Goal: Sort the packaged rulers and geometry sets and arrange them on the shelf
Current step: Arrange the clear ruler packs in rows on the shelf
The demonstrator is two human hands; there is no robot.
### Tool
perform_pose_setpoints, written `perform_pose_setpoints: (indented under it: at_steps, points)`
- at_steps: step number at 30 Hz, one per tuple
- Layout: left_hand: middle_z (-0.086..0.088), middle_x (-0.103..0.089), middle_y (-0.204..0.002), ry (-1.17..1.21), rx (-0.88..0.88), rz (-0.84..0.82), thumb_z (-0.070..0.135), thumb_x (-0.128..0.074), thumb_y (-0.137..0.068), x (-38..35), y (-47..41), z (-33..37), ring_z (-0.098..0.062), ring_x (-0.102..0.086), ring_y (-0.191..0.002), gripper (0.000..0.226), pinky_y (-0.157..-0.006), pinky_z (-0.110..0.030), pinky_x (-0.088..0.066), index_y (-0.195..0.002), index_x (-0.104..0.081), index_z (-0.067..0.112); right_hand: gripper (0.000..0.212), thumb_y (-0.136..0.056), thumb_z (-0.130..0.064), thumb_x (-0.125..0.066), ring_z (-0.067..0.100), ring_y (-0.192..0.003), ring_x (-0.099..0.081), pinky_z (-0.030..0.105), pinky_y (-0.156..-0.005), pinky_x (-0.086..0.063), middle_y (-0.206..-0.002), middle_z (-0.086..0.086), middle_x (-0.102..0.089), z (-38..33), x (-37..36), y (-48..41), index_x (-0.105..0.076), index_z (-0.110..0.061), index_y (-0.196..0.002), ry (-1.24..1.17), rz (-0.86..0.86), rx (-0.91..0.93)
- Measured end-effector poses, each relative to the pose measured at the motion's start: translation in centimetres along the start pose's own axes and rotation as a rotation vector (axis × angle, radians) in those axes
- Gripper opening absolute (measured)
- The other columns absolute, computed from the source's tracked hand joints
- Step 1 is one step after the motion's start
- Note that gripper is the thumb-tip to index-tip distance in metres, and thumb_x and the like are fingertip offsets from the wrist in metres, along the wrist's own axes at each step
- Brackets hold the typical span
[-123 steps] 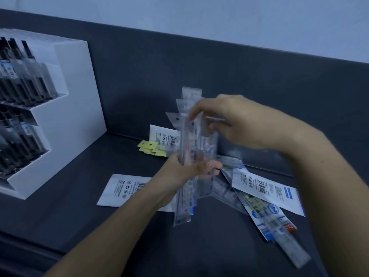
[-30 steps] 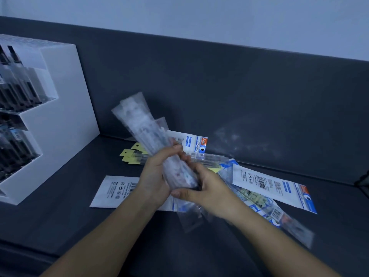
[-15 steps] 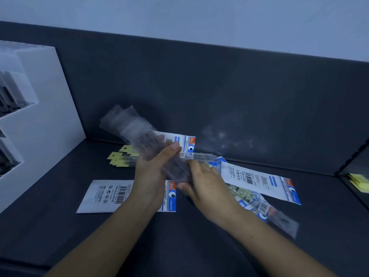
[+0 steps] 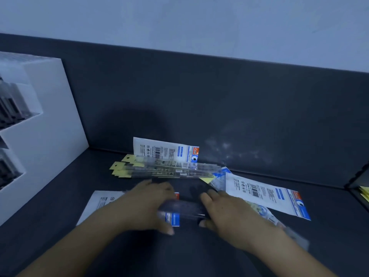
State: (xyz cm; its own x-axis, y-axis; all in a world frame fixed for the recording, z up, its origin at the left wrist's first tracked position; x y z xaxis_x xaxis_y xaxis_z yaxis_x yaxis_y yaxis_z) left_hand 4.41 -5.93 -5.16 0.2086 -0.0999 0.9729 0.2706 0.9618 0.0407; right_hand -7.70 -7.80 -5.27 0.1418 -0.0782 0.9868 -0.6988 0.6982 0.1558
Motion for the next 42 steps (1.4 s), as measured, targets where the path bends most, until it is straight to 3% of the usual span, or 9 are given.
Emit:
perform_pose_setpoints:
  at_steps: [4, 11, 20, 23, 26, 28, 33, 37, 42]
  points:
    - [0.011, -0.057, -0.114, -0.122, -0.007, 0.226, 0.032, -0.048, -0.091, 1.8, 0.2, -1.0, -0.011, -0.052, -0.105, 0.025, -0.077, -0.025, -0.033, -0.115, -0.052, 0.027, 0.032, -0.098, -0.041, -0.04, 0.027, -0.111, -0.051, 0.032, -0.072, -0.031, -0.121, 0.005, -0.052, 1.3, 0.6, 0.4, -0.039, -0.014, -0.116, -0.041, 0.023, 0.008]
    - [0.009, -0.052, -0.119, -0.121, -0.048, 0.164, 0.025, -0.044, -0.095, 0.7, 0.0, -0.1, -0.011, -0.047, -0.11, 0.026, -0.087, -0.023, -0.034, -0.121, -0.048, 0.024, 0.033, -0.095, -0.049, -0.04, 0.028, -0.105, -0.054, 0.032, -0.07, -0.031, -0.118, 0.005, -0.053, 0.5, 0.0, 0.4, -0.035, -0.018, -0.105, -0.015, 0.023, 0.065]
    - [0.001, -0.046, -0.129, 0.222, 0.028, 0.732, 0.051, -0.06, -0.076, 7.2, -2.6, 3.0, -0.009, -0.043, -0.116, 0.067, -0.098, -0.028, -0.036, -0.132, -0.043, 0.018, 0.021, -0.089, -0.036, -0.06, 0.005, -0.077, -0.06, 0.024, -0.074, -0.049, -0.083, -0.006, -0.064, 8.8, 0.5, 6.6, -0.061, -0.017, -0.095, -1.148, 0.102, -0.182]
    - [0.009, -0.044, -0.135, 0.997, 0.177, 0.285, 0.043, -0.071, -0.079, 2.1, -6.3, 7.6, 0.007, -0.046, -0.11, 0.073, -0.09, -0.007, -0.036, -0.137, -0.031, 0.026, 0.026, -0.084, -0.03, -0.058, 0.012, -0.055, -0.061, 0.02, -0.052, -0.047, -0.07, 0.008, -0.066, 11.3, -0.6, 10.2, -0.061, -0.005, -0.089, -1.613, 0.194, -0.36]
    - [-0.002, -0.067, -0.097, 1.373, 0.166, -0.291, 0.063, -0.07, -0.069, -4.1, -9.4, 16.2, -0.012, -0.062, -0.087, 0.072, -0.086, -0.028, -0.049, -0.122, -0.057, 0.016, 0.031, -0.091, -0.027, -0.052, 0.015, -0.047, -0.059, 0.022, -0.047, -0.046, -0.064, 0.014, -0.062, 12.6, -0.8, 12.8, -0.06, 0.002, -0.082, -1.812, 0.312, -0.45]
    - [-0.009, -0.059, -0.068, 1.449, 0.199, -0.306, 0.052, -0.068, -0.075, -5.4, -11.3, 20.1, -0.018, -0.053, -0.059, 0.057, -0.059, -0.026, -0.044, -0.106, -0.065, 0.004, 0.032, -0.095, -0.025, -0.049, 0.015, -0.05, -0.06, 0.023, -0.049, -0.048, -0.065, 0.014, -0.062, 13.2, -0.9, 13.8, -0.059, 0.002, -0.081, -1.841, 0.392, -0.48]
    - [-0.013, -0.07, -0.094, 1.572, 0.335, -0.425, 0.029, -0.059, -0.085, -6.3, -13.8, 25.5, -0.028, -0.066, -0.082, 0.034, -0.074, -0.035, -0.053, -0.105, -0.069, 0.003, 0.032, -0.092, -0.03, -0.055, 0.02, -0.078, -0.07, 0.03, -0.067, -0.057, -0.088, 0.011, -0.072, 15.7, -1.5, 17.2, -0.061, -0.002, -0.106, -1.797, 0.491, -0.564]
    - [-0.012, -0.073, -0.079, 1.511, 0.234, -0.49, 0.027, -0.052, -0.092, -5.9, -15.3, 27.7, -0.022, -0.069, -0.063, 0.029, -0.056, -0.027, -0.054, -0.101, -0.064, 0.003, 0.031, -0.089, -0.03, -0.057, 0.018, -0.049, -0.054, 0.026, -0.048, -0.043, -0.058, 0.011, -0.059, 19.9, -0.6, 21.9, -0.059, -0.004, -0.071, -1.499, 0.677, -0.743]
    - [-0.017, -0.07, -0.07, 1.382, 0.168, -0.675, 0.025, -0.05, -0.093, -7.6, -15.3, 32.5, -0.028, -0.068, -0.061, 0.026, -0.065, -0.035, -0.055, -0.096, -0.057, 0.0, 0.032, -0.084, -0.04, -0.062, 0.014, -0.052, -0.048, 0.026, -0.051, -0.036, -0.066, 0.004, -0.055, 27.0, -4.4, 24.2, -0.06, -0.008, -0.087, -1.652, 0.688, -0.94]
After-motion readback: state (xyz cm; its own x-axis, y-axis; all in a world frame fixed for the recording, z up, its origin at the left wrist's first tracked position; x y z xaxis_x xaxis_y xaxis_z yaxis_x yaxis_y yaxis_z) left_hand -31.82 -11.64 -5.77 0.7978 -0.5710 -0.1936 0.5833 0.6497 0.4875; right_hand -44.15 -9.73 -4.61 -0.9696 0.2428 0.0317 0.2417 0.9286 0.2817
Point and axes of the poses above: each hand's wrist, its own y-axis away from the middle knuckle, its own x-axis out of the back of the hand, z = x × y, the point moved 8 cm from there along -y, towards the middle knuckle
